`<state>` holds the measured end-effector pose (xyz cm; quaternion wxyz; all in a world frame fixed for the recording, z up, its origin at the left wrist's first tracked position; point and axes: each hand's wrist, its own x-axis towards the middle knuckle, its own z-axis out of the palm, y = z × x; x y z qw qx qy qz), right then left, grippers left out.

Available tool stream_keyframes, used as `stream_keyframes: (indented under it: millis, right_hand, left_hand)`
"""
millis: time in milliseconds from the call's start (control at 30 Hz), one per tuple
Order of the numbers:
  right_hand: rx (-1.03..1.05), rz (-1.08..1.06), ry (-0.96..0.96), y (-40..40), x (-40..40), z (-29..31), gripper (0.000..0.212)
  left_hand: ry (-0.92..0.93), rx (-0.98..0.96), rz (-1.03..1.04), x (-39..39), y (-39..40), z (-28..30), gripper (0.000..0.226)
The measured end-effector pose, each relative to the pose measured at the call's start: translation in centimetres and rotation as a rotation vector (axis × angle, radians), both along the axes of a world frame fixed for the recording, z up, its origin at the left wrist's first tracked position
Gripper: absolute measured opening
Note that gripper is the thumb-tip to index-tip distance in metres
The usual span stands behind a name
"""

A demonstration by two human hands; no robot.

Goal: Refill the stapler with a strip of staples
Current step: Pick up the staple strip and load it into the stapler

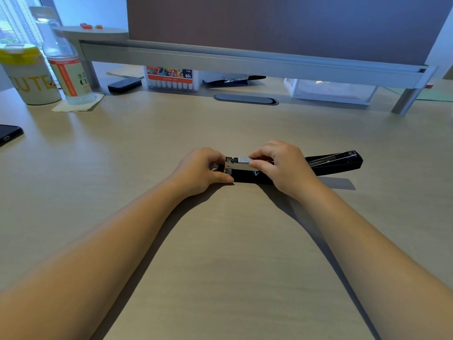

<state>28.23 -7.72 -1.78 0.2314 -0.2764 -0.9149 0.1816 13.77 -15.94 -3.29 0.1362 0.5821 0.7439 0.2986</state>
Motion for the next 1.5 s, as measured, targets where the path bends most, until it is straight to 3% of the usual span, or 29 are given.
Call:
stream_keyframes:
  millis: [300,500,1000,1100,1300,1400,1500]
  right_hand:
    - [0.01,-0.014,-0.002,-0.1,0.3,-0.3,0.032]
    - [0.047,-0.054,-0.008,-0.1,1.1,-0.2,0.015]
    - [0.062,0.012,-0.113,-0.6,0.0,-0.2,0.027]
    - [0.109,-0.086,-0.061,-0.4,0.9,0.1,0.034]
    - [0.251,-0.42,-0.138,0.7,3.7,0.1,0.048]
    - [0.174,-0.52,-0.084,1.1,4.5,-0.1,0.056]
    - [-0.103,-0.482,0.142,1.3,4.7,-0.2,0.067]
  left_hand:
    - [-0.006,-0.007,-0.001,0.1,0.0,0.0,0.031]
    - [-0.025,-0.004,0.002,0.1,0.0,0.0,0.031]
    - [-0.038,-0.006,0.021,0.1,0.2,-0.1,0.027]
    - [-0.056,-0.013,0.037,-0.2,0.1,0.0,0.027]
    - [-0.128,-0.002,0.129,-1.4,-0.9,0.3,0.023]
    - [-0.142,0.005,0.132,-1.5,-1.0,0.2,0.024]
    - [-0.156,0.004,0.129,-1.7,-0.9,0.1,0.023]
